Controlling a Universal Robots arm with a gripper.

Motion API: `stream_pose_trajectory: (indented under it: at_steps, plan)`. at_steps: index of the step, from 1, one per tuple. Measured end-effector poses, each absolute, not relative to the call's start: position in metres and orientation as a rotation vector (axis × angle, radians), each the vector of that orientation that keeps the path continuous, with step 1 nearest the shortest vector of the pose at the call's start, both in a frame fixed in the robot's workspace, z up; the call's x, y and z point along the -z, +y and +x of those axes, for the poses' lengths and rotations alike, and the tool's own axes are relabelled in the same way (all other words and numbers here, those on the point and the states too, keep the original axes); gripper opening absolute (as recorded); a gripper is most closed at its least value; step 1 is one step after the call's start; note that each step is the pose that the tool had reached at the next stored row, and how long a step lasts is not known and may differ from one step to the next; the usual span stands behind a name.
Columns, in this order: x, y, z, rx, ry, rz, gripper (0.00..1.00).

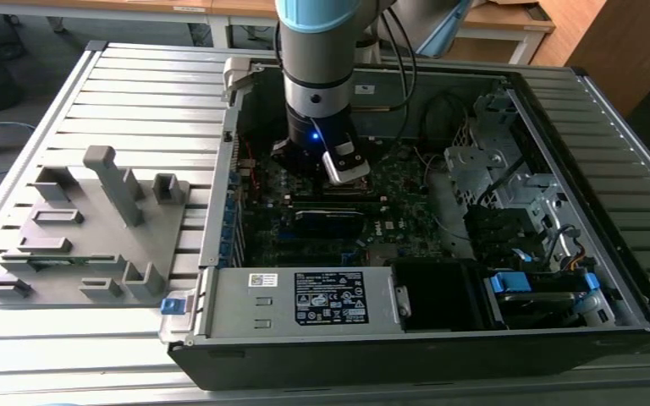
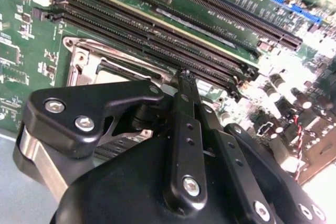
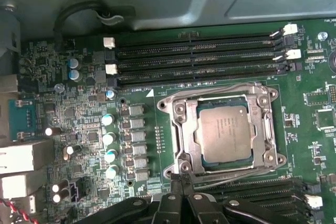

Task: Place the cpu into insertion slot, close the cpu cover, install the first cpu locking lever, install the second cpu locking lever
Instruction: 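Install the second cpu locking lever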

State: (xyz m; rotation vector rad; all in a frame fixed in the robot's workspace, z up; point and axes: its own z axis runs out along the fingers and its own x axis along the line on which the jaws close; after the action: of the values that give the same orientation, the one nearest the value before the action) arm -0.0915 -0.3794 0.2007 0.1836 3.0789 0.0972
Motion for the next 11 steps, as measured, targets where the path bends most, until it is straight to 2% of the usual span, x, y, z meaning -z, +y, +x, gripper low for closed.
stream_pose_trajectory:
  at_steps: [11]
  plan:
    - [-0.1984, -0.3805, -0.0929, -0.155, 3.079, 0.185, 0.11]
